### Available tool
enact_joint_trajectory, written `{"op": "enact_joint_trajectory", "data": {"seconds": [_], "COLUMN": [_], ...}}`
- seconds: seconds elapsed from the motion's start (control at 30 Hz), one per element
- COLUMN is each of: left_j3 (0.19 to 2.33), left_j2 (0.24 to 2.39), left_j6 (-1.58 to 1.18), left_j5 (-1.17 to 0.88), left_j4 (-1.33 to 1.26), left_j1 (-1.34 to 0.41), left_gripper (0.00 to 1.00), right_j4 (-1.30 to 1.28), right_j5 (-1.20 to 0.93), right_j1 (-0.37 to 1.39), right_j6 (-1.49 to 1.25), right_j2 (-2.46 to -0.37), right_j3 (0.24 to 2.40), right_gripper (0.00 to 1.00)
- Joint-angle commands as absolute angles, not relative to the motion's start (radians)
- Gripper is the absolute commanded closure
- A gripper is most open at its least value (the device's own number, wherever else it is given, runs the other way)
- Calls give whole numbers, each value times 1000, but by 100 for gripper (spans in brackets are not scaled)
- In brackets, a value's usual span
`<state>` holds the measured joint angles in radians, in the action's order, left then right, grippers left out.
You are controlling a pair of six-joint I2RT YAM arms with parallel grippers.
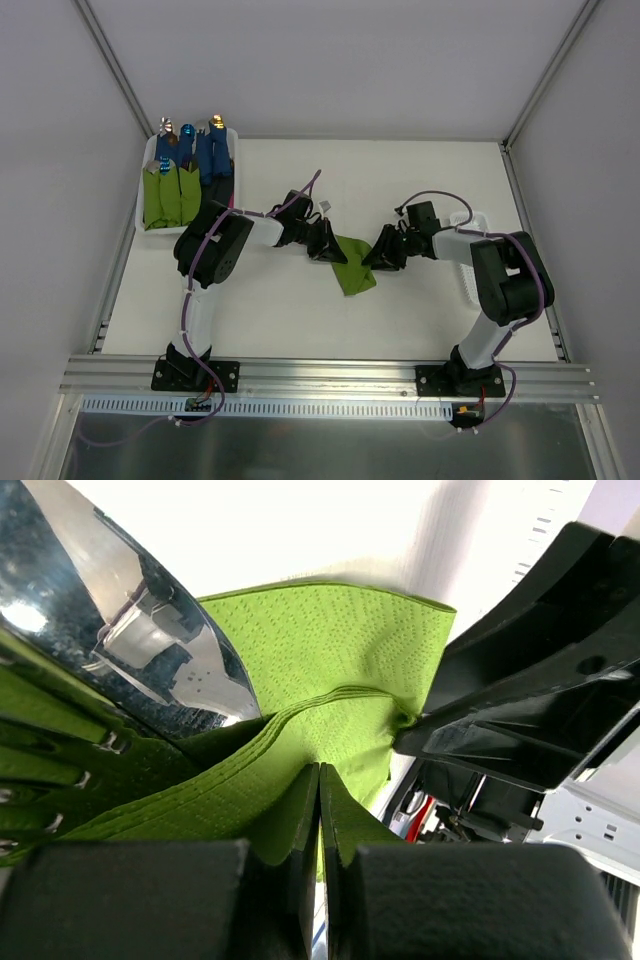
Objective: Place the utensils on the paper napkin and roll it up
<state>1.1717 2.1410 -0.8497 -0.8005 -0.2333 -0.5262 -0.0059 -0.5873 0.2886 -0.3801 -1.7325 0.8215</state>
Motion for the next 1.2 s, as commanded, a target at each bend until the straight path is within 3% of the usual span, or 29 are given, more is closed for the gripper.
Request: {"op": "enact_joint_trajectory", "data": {"seconds": [0.0, 0.13, 0.2, 0.67, 1.17], "left_j3": [1180, 1186, 1186, 1141, 1149], "left_j2": [2163, 2157, 2146, 2023, 2132], "left_j6": [-802, -796, -798, -790, -802], "left_j5": [-732, -747, -767, -808, -767], "left_j4": [-186, -186, -196, -212, -235], "left_j1": [-514, -512, -512, -506, -503], "left_gripper": [100, 100, 100, 100, 100], "right_j4": [-80, -116, -133, -147, -147], "right_j5": [-497, -433, -408, -370, -422], "right_j1": [316, 321, 319, 321, 336], "right_j6": [-331, -328, -328, -339, -339], "right_j2": [-1723, -1739, -1741, -1733, -1706], "right_j3": [848, 868, 874, 870, 882], "right_gripper": [68, 86, 99, 100, 100]}}
